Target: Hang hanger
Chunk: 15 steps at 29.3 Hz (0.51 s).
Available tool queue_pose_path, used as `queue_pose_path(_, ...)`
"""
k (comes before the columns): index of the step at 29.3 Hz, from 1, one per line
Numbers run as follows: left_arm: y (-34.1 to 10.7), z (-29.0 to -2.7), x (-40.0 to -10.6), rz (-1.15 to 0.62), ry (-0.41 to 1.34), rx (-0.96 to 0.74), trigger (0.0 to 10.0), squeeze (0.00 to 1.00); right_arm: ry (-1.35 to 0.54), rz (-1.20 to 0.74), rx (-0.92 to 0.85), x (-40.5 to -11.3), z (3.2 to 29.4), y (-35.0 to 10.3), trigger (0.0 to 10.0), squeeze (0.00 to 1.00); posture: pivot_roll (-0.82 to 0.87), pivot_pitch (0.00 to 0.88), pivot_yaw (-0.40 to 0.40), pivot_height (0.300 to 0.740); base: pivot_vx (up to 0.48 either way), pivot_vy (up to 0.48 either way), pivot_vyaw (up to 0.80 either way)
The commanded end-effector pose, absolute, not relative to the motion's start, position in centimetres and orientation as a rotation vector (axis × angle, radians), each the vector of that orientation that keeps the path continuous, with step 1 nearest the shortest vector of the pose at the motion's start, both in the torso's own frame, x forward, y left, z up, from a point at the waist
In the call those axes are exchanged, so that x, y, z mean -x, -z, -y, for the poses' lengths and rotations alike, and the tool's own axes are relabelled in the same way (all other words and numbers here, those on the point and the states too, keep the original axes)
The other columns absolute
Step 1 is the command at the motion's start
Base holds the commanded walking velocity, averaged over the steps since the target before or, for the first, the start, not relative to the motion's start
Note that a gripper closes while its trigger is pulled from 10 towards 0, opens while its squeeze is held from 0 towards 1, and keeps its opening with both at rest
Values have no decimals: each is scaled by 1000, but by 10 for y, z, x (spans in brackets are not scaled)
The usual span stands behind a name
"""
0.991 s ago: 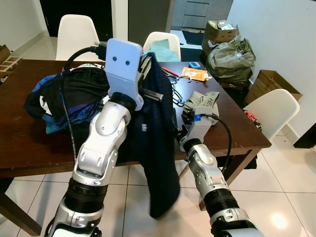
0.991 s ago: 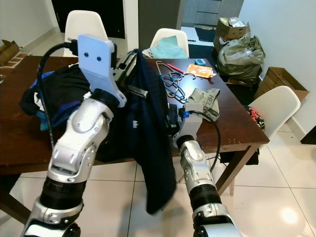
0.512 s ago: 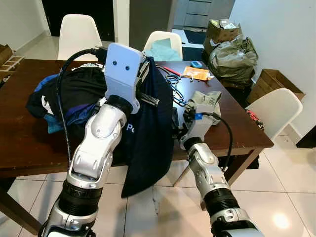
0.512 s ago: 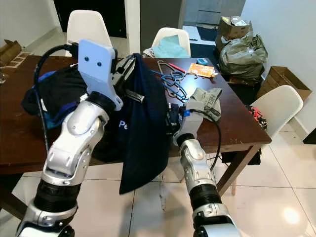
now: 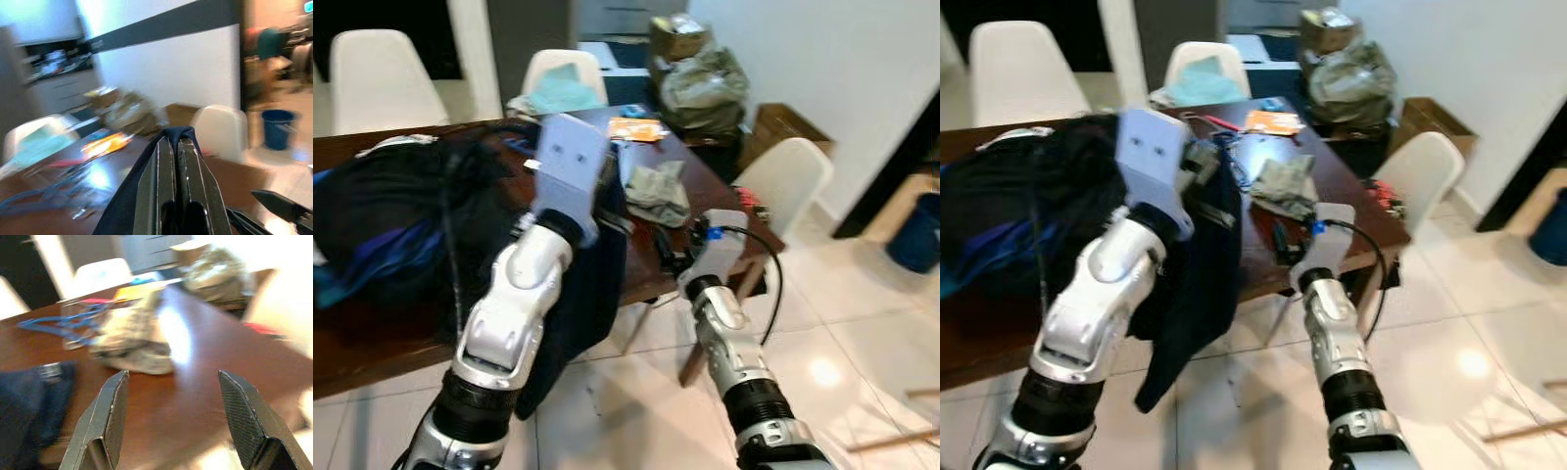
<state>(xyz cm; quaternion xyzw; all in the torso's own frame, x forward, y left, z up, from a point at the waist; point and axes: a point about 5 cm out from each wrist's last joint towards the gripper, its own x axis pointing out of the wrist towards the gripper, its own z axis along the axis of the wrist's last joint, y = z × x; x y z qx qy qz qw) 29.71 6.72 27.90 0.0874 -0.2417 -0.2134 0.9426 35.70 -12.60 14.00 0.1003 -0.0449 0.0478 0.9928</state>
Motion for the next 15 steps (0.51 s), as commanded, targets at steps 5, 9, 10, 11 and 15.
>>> queue_pose_path(5,-287,-49,-281,577,590,-182,10000,0,-44,96,-195,-355,135,-137,10000,0,51,103,-55,740,0,0,-800)
queue_pose_path(9,-295,-38,-273,609,681,-126,10000,0,-20,97,-199,-354,139,-137,10000,0,52,103,-52,740,0,0,-800)
queue_pose_path(10,-295,-38,-273,609,681,-126,10000,0,-20,97,-199,-354,139,-137,10000,0,52,103,-52,740,0,0,-800)
queue_pose_path(11,-295,-38,-273,609,681,-126,10000,0,-20,97,-199,-354,139,-137,10000,0,52,103,-52,740,0,0,-800)
queue_pose_path(15,-304,-27,-267,628,767,-28,10000,0,-8,96,-195,-352,141,-135,10000,0,51,93,-42,740,0,0,-800)
